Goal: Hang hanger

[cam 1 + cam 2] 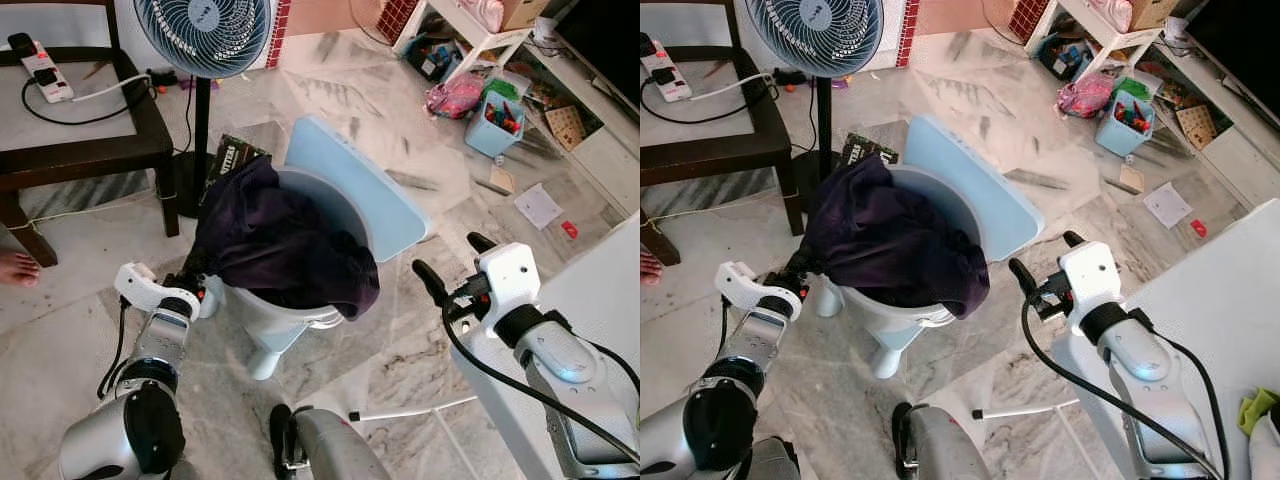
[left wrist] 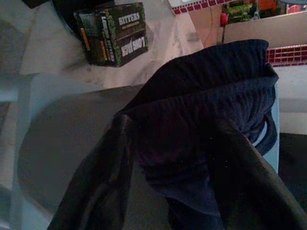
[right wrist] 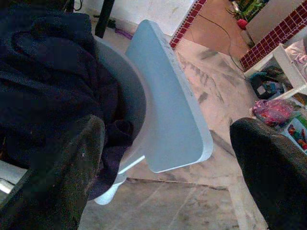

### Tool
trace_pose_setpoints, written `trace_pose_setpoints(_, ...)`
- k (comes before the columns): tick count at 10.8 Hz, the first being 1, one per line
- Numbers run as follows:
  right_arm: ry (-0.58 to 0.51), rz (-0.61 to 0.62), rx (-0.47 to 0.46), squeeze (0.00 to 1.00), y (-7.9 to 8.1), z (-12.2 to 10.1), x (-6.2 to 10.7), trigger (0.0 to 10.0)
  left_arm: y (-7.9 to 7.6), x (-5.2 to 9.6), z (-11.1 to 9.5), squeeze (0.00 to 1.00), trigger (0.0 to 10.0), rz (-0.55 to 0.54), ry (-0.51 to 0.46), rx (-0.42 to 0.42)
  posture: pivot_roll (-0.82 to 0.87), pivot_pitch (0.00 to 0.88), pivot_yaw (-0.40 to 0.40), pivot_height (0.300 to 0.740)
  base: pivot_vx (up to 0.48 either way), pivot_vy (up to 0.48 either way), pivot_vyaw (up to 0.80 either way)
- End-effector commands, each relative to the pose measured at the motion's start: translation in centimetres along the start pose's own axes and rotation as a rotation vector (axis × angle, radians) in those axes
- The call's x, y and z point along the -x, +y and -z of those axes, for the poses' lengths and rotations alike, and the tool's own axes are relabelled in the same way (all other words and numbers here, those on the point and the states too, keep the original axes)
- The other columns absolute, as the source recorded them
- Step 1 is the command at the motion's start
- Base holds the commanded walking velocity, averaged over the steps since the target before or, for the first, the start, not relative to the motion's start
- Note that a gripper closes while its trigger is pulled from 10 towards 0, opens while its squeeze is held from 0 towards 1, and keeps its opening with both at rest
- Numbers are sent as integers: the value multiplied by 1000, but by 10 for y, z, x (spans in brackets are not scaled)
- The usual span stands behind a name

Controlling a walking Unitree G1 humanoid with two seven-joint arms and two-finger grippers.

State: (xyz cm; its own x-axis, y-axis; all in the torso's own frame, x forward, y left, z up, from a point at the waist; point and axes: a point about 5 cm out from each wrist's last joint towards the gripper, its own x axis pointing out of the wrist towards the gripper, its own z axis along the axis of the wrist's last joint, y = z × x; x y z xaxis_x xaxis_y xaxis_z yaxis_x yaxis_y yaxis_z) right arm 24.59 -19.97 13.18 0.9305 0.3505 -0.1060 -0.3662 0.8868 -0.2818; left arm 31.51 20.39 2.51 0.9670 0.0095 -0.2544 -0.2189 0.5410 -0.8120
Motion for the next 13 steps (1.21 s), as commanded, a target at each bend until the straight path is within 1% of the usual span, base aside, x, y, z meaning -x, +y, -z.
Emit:
trace_pose_setpoints(1, 8, 14, 17, 0, -5, 1, 4, 10000, 1, 1, 14, 0, 10000, -18, 44, -3, -346, 204, -283, 740, 0, 0, 0)
trace_pose_setpoints(2, 7, 14, 18, 0, -4, 0, 4, 10000, 1, 2, 15, 0, 10000, -23, 46, 4, -346, 204, -283, 740, 0, 0, 0)
trace_pose_setpoints(3, 7, 15, 18, 0, -4, 1, 4, 10000, 1, 1, 14, 0, 0, -24, 43, 4, -345, 203, -279, 740, 0, 0, 0)
trace_pose_setpoints(4, 7, 16, 15, 0, -3, 1, 3, 10000, -3, -1, 12, 0, 0, -16, 43, -18, -331, 200, -271, 740, 0, 0, 0)
trace_pose_setpoints(5, 3, 19, 3, 0, -1, 2, 1, 10000, -5, -2, 10, 0, 0, -11, 34, -71, -320, 197, -264, 740, 0, 0, 0)
trace_pose_setpoints(6, -9, 18, -25, 0, 6, 4, -5, 10000, -13, -4, 8, 0, 0, 25, 13, -172, -271, 189, -237, 740, 0, 0, 0)
trace_pose_setpoints(8, -27, 6, -84, 0, 26, 8, -19, 10000, -27, -4, 10, 0, 0, 98, -30, -329, -198, 180, -202, 740, 0, 0, 0)
trace_pose_setpoints(10, -39, 6, -142, 0, 41, 13, -30, 10000, -35, 4, 8, 0, 0, 161, -79, -503, -112, 161, -160, 740, 0, 0, 0)
trace_pose_setpoints(11, -47, 10, -161, 0, 49, 16, -38, 10000, -39, 12, 8, 0, 0, 204, -81, -590, -60, 149, -131, 740, 0, 0, 0)
trace_pose_setpoints(12, -61, 21, -182, 0, 56, 16, -47, 10000, -42, 19, 6, 0, 0, 248, -80, -657, -22, 141, -102, 740, 0, 0, 0)
trace_pose_setpoints(13, -71, 45, -200, 0, 57, 17, -53, 10000, -45, 23, 3, 0, 0, 268, -75, -689, 3, 137, -83, 740, 0, 0, 0)
